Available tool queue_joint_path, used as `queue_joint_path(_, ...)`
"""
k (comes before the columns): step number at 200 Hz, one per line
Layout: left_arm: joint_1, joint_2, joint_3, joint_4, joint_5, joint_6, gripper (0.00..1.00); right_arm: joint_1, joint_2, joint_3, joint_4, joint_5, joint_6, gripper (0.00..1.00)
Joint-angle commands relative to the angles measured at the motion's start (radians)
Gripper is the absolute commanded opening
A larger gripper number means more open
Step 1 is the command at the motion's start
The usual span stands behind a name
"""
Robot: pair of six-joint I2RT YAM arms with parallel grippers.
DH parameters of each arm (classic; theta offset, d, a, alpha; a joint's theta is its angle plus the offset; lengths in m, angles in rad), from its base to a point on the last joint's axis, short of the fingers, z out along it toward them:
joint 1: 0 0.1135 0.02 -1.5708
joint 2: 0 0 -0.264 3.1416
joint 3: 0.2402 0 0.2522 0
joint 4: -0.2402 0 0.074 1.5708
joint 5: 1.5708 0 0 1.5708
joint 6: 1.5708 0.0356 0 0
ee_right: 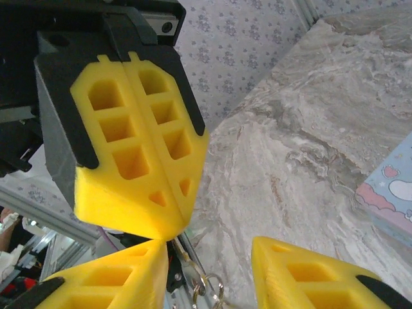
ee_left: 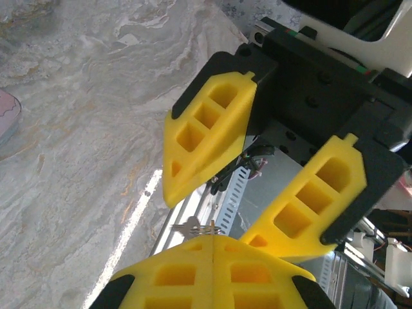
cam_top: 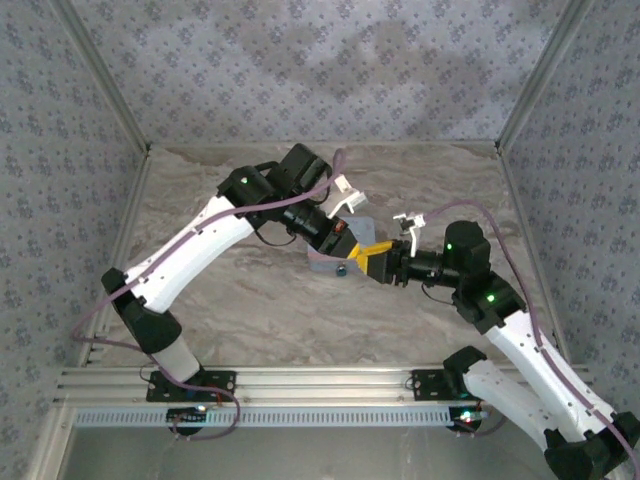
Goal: Unlock a padlock with a key
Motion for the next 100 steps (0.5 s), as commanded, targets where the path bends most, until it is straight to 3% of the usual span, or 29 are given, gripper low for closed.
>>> queue_joint_path(1,-0.003,-0.04,-0.004,0.031,0.029,-0.01,0.0,0.007,-0.003,0.002,0.024,-0.04,-0.005,0.29)
queue_joint_path(64,0.005,-0.048,-0.008,0.055,0.037,-0.019,0.0,0.007,-0.004,0.008,0.032,-0.057,-0.007,0.0)
queue_joint_path(100,0.02,-0.055,-0.021,0.076,0.042,-0.034,0.0,0.009,-0.008,0.008,0.041,-0.048,-0.013,0.0)
